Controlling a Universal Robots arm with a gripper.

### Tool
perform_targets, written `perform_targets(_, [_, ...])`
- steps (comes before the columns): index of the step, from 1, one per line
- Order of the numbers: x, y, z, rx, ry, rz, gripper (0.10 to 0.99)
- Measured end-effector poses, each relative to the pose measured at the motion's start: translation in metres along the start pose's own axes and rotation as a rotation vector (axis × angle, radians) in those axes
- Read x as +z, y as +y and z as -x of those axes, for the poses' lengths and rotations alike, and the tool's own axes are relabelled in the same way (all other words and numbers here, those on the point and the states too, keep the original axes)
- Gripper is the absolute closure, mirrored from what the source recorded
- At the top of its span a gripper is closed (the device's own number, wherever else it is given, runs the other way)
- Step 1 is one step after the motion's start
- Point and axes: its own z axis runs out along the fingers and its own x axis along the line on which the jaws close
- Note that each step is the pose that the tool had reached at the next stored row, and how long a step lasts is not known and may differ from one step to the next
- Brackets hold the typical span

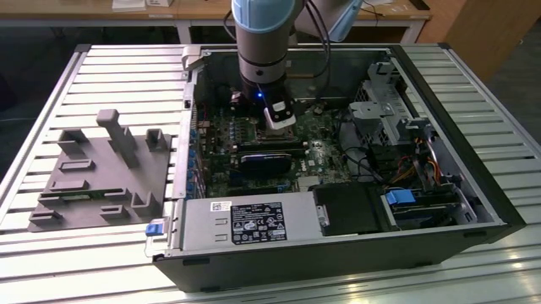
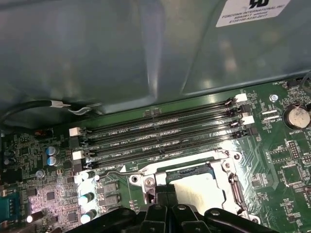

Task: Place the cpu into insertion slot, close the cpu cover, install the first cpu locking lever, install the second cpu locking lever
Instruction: 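Close the cpu cover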

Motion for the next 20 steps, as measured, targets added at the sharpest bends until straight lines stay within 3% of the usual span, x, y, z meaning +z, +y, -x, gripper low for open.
perform_targets(6, [-0.0101, 0.0023, 0.0001, 0.0, -0.0004, -0.002, 0.984])
perform_targets(8, [-0.0124, 0.003, 0.0001, -0.001, -0.0048, -0.02, 0.984])
perform_targets(11, [-0.014, 0.0033, 0.0001, -0.004, -0.0145, -0.064, 0.984])
perform_targets(12, [-0.014, 0.0034, 0.0006, -0.004, -0.0167, -0.072, 0.984])
perform_targets(20, [-0.0129, 0.0081, 0.021, -0.004, -0.0149, -0.075, 0.984])
